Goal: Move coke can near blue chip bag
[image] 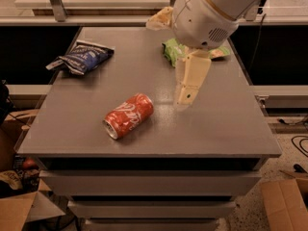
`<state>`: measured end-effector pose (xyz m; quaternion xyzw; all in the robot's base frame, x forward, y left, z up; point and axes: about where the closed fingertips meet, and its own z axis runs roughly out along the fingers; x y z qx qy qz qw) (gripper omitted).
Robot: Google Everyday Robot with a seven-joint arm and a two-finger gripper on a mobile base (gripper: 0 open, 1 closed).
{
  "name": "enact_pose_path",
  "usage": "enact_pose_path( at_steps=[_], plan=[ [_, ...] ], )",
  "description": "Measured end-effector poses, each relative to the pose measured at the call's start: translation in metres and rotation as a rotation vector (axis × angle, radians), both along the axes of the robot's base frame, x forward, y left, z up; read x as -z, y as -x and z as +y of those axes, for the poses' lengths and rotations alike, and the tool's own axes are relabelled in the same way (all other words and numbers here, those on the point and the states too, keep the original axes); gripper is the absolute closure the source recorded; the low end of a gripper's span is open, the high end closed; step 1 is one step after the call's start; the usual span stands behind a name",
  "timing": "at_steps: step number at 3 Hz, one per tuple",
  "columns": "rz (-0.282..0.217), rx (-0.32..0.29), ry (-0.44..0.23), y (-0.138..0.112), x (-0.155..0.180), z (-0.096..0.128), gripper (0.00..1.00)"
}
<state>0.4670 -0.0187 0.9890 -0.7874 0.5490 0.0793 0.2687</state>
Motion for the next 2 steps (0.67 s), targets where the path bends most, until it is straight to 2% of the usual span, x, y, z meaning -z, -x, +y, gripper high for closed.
enact_pose_path(
  at_steps=[1,2],
  plan=[
    [0.009,-0.104,-0.037,-0.005,0.015,0.034,0.00],
    [0.042,-0.231,-0.083,-0.012,0.037,0.071,0.00]
  ],
)
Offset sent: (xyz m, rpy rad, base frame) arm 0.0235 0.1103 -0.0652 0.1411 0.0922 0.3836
